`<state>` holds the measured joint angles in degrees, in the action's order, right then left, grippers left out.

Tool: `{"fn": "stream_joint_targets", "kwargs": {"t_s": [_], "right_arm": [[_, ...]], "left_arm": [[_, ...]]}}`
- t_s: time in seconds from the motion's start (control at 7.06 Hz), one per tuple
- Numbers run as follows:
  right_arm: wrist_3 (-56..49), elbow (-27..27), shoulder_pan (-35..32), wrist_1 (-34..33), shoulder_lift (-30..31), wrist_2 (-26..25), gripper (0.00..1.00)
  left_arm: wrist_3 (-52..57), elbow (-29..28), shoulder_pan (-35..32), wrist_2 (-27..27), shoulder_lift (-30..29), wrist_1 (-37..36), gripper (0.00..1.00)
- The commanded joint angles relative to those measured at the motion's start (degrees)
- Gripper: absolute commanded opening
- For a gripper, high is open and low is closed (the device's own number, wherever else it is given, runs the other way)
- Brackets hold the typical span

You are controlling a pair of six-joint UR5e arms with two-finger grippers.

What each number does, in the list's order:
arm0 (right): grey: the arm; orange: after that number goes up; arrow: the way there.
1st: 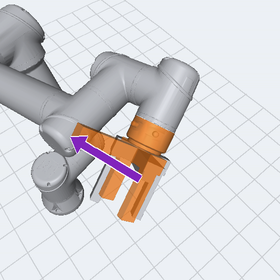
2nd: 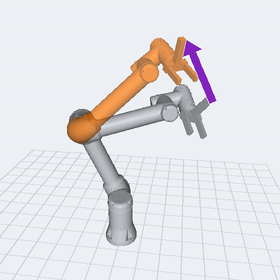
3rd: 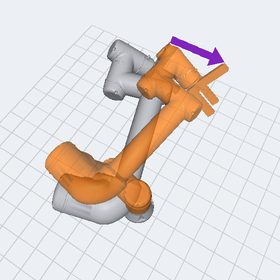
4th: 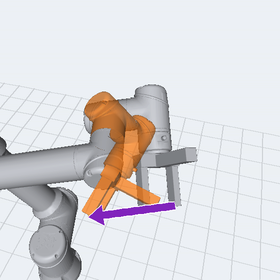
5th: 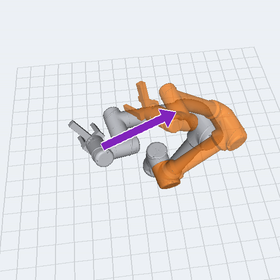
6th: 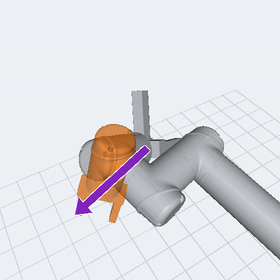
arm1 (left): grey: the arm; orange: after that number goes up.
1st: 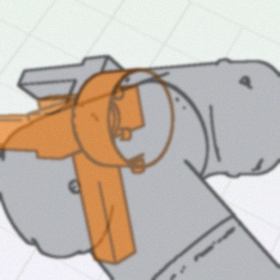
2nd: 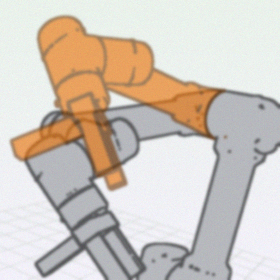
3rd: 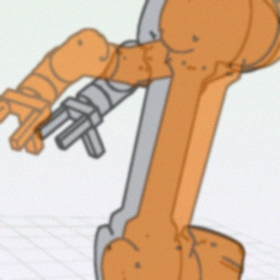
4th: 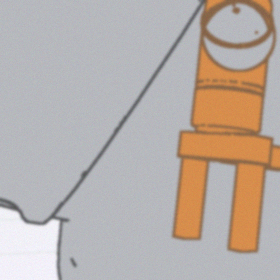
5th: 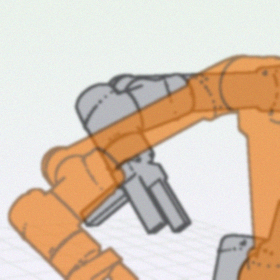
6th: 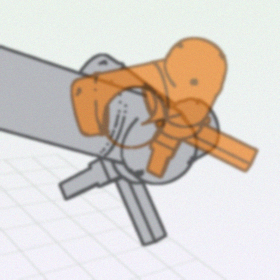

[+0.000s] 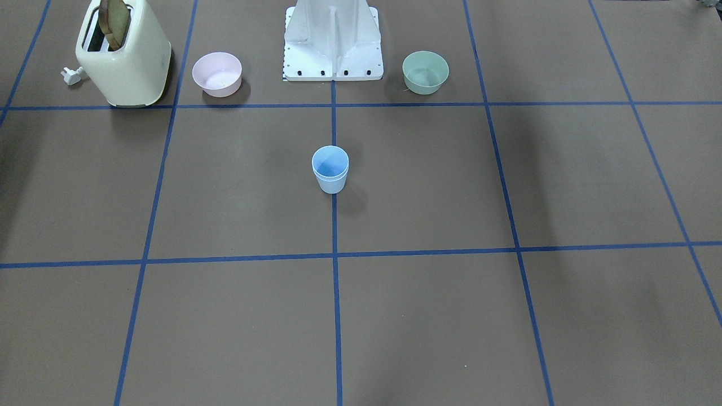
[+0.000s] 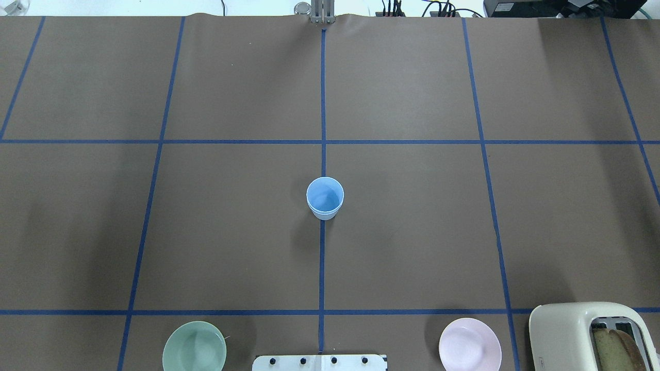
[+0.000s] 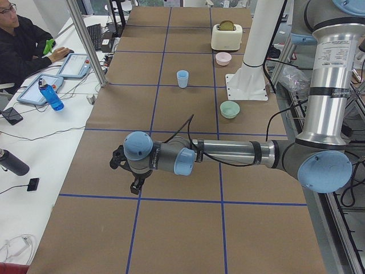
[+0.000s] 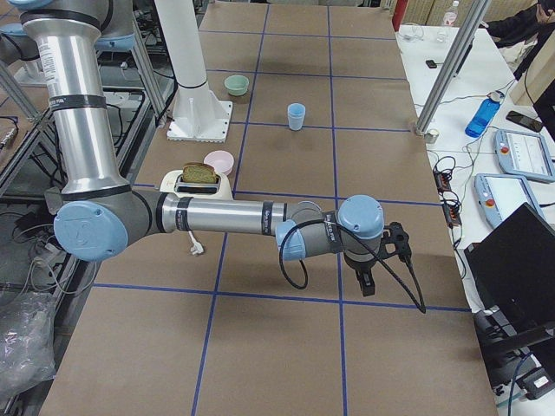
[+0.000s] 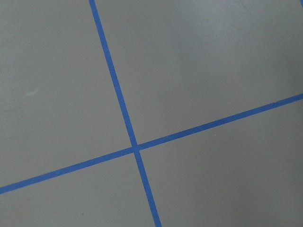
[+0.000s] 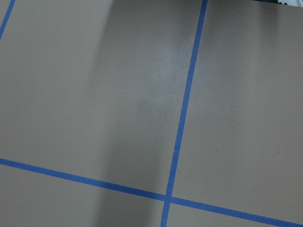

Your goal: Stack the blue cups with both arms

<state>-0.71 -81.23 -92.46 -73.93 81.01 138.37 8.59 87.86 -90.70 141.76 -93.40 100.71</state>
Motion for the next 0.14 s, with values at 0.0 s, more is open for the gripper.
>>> {"fn": "stream_joint_targets", "kwargs": {"t_s": [0.0], "right_arm": [[0.01,-0.07,0.00,-0.07,0.03,0.06,1.00]], "left_arm": [[-0.07,0.04,0.00,-0.08,-0.11,0.10,0.98]]}}
